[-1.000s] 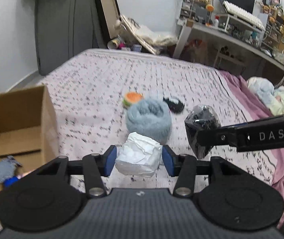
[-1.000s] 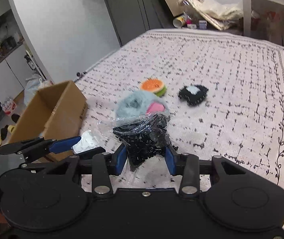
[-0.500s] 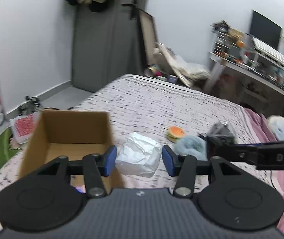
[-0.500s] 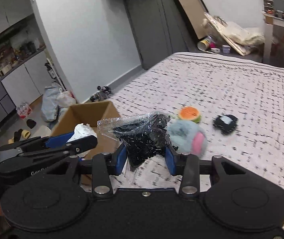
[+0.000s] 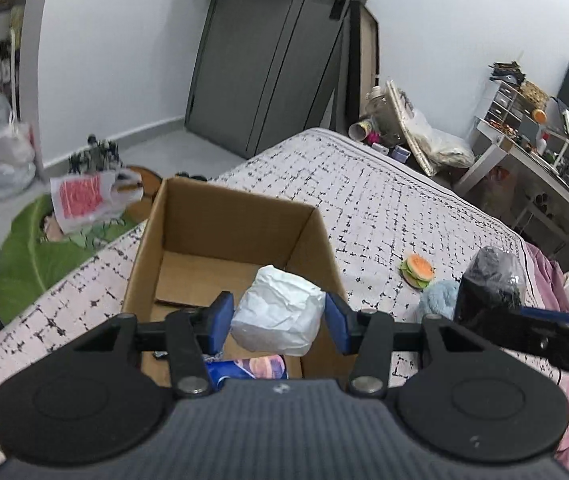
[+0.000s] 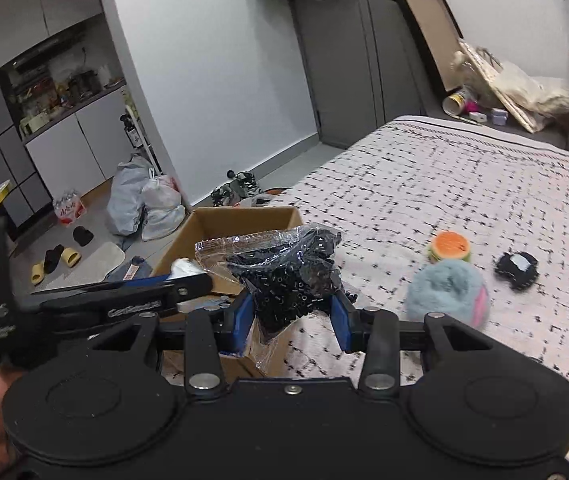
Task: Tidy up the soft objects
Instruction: 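Carry the white item with the left tool while the right tool carries the bead bag into the box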
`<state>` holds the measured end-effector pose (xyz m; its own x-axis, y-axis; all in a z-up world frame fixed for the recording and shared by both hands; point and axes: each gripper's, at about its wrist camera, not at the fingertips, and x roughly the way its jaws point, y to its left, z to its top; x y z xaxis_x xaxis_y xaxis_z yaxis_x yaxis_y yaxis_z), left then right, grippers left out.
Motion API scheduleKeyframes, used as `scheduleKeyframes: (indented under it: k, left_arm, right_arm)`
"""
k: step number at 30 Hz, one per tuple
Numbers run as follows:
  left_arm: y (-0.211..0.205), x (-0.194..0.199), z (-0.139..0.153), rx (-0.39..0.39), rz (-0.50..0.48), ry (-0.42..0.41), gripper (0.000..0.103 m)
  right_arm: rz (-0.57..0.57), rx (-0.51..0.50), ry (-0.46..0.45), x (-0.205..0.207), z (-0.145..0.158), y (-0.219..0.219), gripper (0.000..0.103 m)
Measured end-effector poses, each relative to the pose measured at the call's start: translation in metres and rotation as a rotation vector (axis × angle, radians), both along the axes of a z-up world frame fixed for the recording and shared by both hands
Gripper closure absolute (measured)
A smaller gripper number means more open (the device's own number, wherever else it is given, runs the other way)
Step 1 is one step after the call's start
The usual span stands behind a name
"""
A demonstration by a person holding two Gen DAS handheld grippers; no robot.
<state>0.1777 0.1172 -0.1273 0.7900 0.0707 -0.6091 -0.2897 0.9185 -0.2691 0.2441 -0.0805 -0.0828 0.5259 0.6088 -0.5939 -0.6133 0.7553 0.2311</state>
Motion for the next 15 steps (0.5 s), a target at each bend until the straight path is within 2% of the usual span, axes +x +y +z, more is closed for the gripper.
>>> scheduleKeyframes:
  k: [5,9,11,15]
  left_arm:
    - [0.009,0.011,-0.011,-0.036,-0.019,0.038,0.053]
    - [0.016,0.011,-0.016,-0.038,-0.024,0.053,0.042]
    - [0.021,0.002,-0.013,-0.055,0.009,0.042,0.034]
    - [0.029,-0.018,-0.003,-0.081,0.033,0.003,0.032]
  right_arm:
    - [0.013,0.013,-0.017,-0.004,0.003,0.017,0.062]
    - [0.014,0.009,-0.005,-0.004,0.000,0.030,0.062]
    - [0.026,0.001,-0.001,-0.003,-0.003,0.036,0.062]
    - [0.040,-0.018,0.026,0.002,-0.009,0.048,0.062]
